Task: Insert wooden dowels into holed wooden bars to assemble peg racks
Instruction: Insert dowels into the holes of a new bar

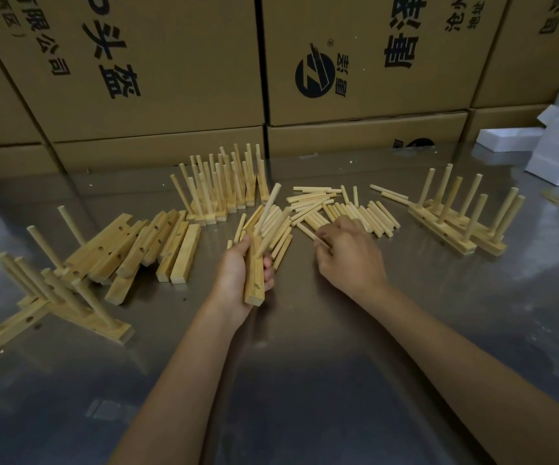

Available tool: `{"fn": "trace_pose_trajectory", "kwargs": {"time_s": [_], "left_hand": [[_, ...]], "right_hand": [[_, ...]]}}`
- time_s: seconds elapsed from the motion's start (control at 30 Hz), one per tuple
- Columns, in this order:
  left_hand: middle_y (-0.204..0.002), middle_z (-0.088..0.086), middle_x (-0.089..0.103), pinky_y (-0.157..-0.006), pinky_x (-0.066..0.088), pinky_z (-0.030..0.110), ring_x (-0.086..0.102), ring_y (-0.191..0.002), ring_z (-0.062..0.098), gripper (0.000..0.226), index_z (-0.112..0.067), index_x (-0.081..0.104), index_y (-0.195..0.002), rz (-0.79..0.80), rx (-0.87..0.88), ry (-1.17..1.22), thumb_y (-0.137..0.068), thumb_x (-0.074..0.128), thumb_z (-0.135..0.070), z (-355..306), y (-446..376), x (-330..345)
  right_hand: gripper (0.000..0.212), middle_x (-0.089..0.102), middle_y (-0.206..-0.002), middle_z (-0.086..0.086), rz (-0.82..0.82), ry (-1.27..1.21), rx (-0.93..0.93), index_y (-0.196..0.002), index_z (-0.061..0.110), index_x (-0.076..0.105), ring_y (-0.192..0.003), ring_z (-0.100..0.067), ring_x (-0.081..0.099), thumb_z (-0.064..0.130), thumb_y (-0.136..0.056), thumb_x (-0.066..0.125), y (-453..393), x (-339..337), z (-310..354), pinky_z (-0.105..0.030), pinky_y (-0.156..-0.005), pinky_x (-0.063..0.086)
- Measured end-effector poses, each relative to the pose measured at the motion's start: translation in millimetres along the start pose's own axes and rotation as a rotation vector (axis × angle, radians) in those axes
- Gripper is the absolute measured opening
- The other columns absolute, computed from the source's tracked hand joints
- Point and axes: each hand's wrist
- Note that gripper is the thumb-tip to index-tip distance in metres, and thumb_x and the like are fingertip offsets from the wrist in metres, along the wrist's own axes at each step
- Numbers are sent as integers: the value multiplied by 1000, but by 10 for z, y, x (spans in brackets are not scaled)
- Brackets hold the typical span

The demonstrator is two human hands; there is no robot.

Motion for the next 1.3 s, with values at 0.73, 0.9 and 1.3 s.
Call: {"fn": "trace_pose_trajectory", "kwargs": {"time_s": [0.73,0.9,1.3], "left_hand": [[-51,-1,47,-34,35,19,41,-36,9,35,-9,62,-115,-56,48,-33,-107,39,-34,61,-58,-8],[-62,2,51,-34,35,18,44,-42,9,36,-10,57,-131,-107,104,-62,-106,41,-32,115,-109,43],[-76,4,54,-37,38,20,47,-45,7,31,-23,57,-133,-151,249,-170,-106,43,-29,214,-109,70]], "right_hand": [[22,50,-81,9,24,-175,-339,-108,28,68,-78,-10,42,30,-92,54,769,-457,536,-32,-68,41],[25,47,-75,6,30,-74,-454,-109,24,74,-75,-13,37,17,-89,61,746,-551,519,-28,-66,25],[17,42,-74,14,213,-75,-412,-91,22,68,-72,-16,48,19,-89,51,667,-566,588,-23,-55,23]]}}
Point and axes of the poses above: each hand's wrist, its own y-axis away from the middle knuckle, its own x-axis out of the palm, z = x × y
